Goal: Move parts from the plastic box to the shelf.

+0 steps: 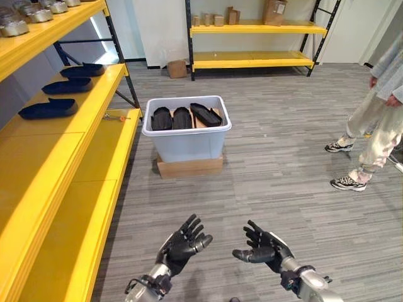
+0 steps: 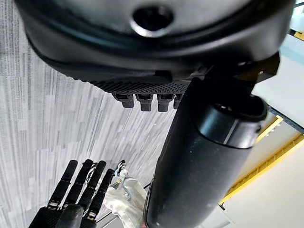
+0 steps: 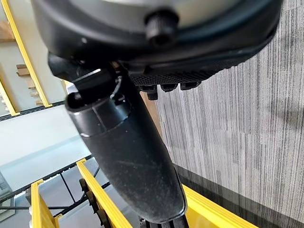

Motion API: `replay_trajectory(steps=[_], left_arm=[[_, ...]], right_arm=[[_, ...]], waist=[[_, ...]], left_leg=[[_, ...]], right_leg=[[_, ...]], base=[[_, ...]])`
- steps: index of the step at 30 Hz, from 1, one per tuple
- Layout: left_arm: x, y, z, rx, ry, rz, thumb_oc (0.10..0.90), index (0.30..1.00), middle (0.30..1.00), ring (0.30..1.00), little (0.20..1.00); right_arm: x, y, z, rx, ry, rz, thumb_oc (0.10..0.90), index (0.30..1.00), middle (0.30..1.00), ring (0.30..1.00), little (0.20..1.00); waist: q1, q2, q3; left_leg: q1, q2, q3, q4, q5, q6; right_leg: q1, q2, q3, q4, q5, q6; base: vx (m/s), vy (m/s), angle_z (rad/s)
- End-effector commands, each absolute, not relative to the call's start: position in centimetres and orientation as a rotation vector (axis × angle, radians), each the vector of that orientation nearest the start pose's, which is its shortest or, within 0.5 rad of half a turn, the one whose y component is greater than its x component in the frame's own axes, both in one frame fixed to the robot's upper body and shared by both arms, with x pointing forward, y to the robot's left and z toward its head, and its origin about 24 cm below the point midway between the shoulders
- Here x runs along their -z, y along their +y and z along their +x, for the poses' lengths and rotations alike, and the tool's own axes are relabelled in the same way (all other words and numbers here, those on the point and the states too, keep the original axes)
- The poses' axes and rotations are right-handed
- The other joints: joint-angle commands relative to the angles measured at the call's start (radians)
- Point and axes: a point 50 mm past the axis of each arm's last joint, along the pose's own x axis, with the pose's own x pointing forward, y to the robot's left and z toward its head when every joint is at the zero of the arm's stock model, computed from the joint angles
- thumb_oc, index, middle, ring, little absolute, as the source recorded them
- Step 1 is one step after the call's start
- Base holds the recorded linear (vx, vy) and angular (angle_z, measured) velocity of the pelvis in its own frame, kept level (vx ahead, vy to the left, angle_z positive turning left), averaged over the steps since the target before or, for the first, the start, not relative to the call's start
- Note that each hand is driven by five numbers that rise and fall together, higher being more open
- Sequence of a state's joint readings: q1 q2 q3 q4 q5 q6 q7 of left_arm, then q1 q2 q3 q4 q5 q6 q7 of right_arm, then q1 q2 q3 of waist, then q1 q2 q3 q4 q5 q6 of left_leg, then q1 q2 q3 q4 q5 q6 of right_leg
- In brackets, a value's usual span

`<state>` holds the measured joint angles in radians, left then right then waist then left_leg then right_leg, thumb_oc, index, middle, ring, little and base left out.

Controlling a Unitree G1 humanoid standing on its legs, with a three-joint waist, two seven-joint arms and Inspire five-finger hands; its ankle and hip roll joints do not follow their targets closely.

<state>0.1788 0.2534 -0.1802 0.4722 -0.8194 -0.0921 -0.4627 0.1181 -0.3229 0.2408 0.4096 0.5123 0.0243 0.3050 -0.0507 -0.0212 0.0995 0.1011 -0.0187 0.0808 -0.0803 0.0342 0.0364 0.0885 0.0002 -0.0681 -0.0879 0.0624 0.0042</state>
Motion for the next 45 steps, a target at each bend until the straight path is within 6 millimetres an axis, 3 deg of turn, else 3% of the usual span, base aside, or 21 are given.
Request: replay_trajectory(steps=[1,10,21,33,38,40,45], left_arm=[[4.3,18.1,20.1,0.313,0.188,-0.632,0.9,1.0,1.0,1.0,1.0],[3.8,17.8,20.7,0.338,0.174,-0.65,0.9,1.0,1.0,1.0,1.0],[4.4,17.8,19.9,0.339,0.207,-0.634,0.9,1.0,1.0,1.0,1.0],[4.6,19.3,20.1,0.187,0.188,-0.599,0.9,1.0,1.0,1.0,1.0],[4.4,19.5,20.6,0.167,0.188,-0.565,0.9,1.0,1.0,1.0,1.0],[4.2,19.4,21.2,0.18,0.195,-0.541,0.9,1.0,1.0,1.0,1.0],[4.3,19.1,21.3,0.193,0.213,-0.519,0.9,1.0,1.0,1.0,1.0]], right_arm=[[3.9,-17.5,21.8,-0.361,0.364,0.234,0.9,1.0,1.0,1.0,1.0],[4.0,-17.4,21.6,-0.348,0.367,0.202,0.9,1.0,1.0,1.0,1.0],[3.9,-17.7,21.7,-0.335,0.364,0.161,0.9,1.0,1.0,1.0,1.0],[3.7,-17.6,21.7,-0.351,0.338,0.148,0.9,1.0,1.0,1.0,1.0],[3.4,-17.5,22.2,-0.339,0.314,0.14,0.9,1.0,1.0,1.0,1.0],[3.1,-17.3,22.6,-0.329,0.293,0.135,0.9,1.0,1.0,1.0,1.0],[2.8,-17.3,22.8,-0.314,0.263,0.13,0.9,1.0,1.0,1.0,1.0]], waist=[[0.002,-0.024,-0.028],[0.008,-0.026,-0.027],[0.015,-0.033,-0.024],[0.03,-0.042,-0.017],[0.028,-0.034,0.001],[0.024,-0.033,0.024],[0.023,-0.032,0.059]], left_leg=[[0.016,0.025,0.019,-0.007,-0.032,-0.02],[0.01,0.021,0.01,-0.007,-0.033,-0.019],[0.01,0.018,0.011,-0.007,-0.033,-0.014],[0.01,-0.007,0.011,-0.002,-0.044,0.007],[-0.015,-0.023,0.018,0.04,-0.056,0.038],[-0.032,-0.033,0.023,0.067,-0.064,0.065],[-0.034,-0.039,0.019,0.092,-0.082,0.081]], right_leg=[[0.013,-0.047,-0.016,0.011,0.002,0.07],[0.013,-0.054,-0.031,0.003,0.007,0.073],[0.009,-0.059,-0.032,0.001,0.014,0.079],[0.003,-0.082,-0.037,0.034,0.008,0.093],[-0.04,-0.088,-0.034,0.163,-0.034,0.092],[-0.104,-0.094,-0.038,0.31,-0.014,0.105],[-0.213,-0.09,-0.052,0.505,0.057,0.122]], base=[[0.0,0.0,0.0],[0.0,0.002,0.0],[0.0,0.029,0.01],[0.02,0.067,0.02],[-0.01,0.13,0.04],[-0.05,0.133,0.0],[0.01,0.05,0.09]])
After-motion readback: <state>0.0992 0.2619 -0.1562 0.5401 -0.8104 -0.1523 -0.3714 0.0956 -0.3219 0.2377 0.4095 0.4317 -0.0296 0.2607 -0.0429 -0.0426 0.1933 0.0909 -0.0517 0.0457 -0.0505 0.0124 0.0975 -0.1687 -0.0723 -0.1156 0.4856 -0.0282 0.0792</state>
